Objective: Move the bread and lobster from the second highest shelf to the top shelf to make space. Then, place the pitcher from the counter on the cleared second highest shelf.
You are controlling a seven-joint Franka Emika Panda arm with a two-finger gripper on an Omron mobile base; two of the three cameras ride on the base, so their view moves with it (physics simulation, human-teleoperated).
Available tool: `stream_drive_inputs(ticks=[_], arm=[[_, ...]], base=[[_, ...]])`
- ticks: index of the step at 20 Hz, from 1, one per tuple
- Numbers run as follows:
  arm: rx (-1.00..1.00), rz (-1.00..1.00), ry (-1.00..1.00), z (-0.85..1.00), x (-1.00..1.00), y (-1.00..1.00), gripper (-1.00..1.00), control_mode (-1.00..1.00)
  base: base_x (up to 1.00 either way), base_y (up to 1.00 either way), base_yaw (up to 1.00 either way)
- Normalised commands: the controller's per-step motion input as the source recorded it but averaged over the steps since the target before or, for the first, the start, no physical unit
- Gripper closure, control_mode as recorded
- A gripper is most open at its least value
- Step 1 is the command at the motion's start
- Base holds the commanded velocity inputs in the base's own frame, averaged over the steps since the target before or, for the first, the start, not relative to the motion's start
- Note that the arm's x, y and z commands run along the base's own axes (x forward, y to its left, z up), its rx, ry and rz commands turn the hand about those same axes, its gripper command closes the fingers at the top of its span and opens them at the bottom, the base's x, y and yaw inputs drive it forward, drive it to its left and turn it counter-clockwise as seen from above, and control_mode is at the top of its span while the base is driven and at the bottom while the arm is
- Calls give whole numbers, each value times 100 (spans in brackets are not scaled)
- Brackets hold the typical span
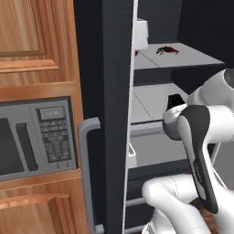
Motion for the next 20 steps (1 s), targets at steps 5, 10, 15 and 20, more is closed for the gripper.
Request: stream_drive_inputs(ticks=[5,10,15,20], arm=[[0,0,0,0,0,0,100,100],[0,0,-1,-34,29,-32,100,-100],[0,0,-2,-43,55,-28,100,-100],[0,0,-5,-37,62,-5,100,-100]], base=[[40,-36,0],[6,-7,0],[0,0,0],[0,0,0]])
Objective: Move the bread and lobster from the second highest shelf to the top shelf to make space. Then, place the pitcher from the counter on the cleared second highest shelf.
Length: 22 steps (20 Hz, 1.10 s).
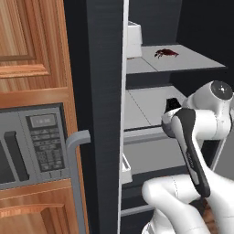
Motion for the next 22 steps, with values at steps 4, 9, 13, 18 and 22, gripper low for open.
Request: stream_drive_inputs(ticks=[4,9,13,18,22], arm=[[0,0,-2,-25,69,0,100,-100],[2,-1,0,-3,66,0,100,-100],[10,-3,3,0,65,-1,100,-100],[10,-1,1,-3,62,-1,100,-100],[1,0,0,-16,64,0,100,-100]], base=[[0,0,0],[0,0,0],[0,0,0],[0,0,0],[0,0,0]])
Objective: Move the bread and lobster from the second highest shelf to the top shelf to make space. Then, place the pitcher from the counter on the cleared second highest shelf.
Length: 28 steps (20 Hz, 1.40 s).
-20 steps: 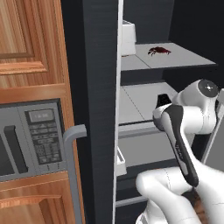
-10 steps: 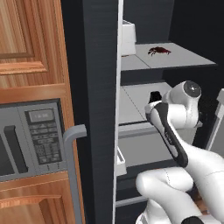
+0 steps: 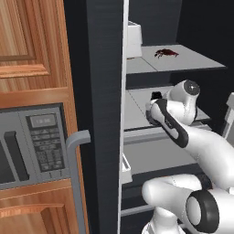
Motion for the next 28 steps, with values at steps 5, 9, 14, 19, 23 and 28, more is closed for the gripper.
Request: stream_drive_inputs(ticks=[5,9,14,19,23,28], arm=[[0,0,0,-29,68,0,100,-100],[0,0,0,-31,71,0,100,-100],[0,0,0,-28,74,0,100,-100],[0,0,0,-30,49,0,-100,-100],[0,0,-2,-28,3,-6,-100,-100],[0,0,-3,-17,0,-6,-100,-100]], base=[[0,0,0],[0,0,0],[0,0,0],[0,0,0],[0,0,0],[0,0,0]])
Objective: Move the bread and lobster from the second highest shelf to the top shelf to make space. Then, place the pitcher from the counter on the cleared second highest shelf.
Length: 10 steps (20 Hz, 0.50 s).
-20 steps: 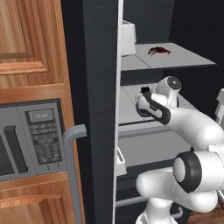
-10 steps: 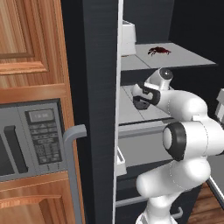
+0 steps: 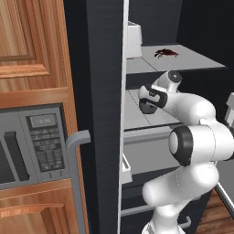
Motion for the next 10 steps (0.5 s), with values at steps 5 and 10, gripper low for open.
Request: stream_drive_inputs(ticks=[5,10], arm=[[0,0,-1,-7,-10,0,-100,-100],[0,0,0,-9,-44,0,-100,-100]], base=[[0,0,0],[0,0,0]])
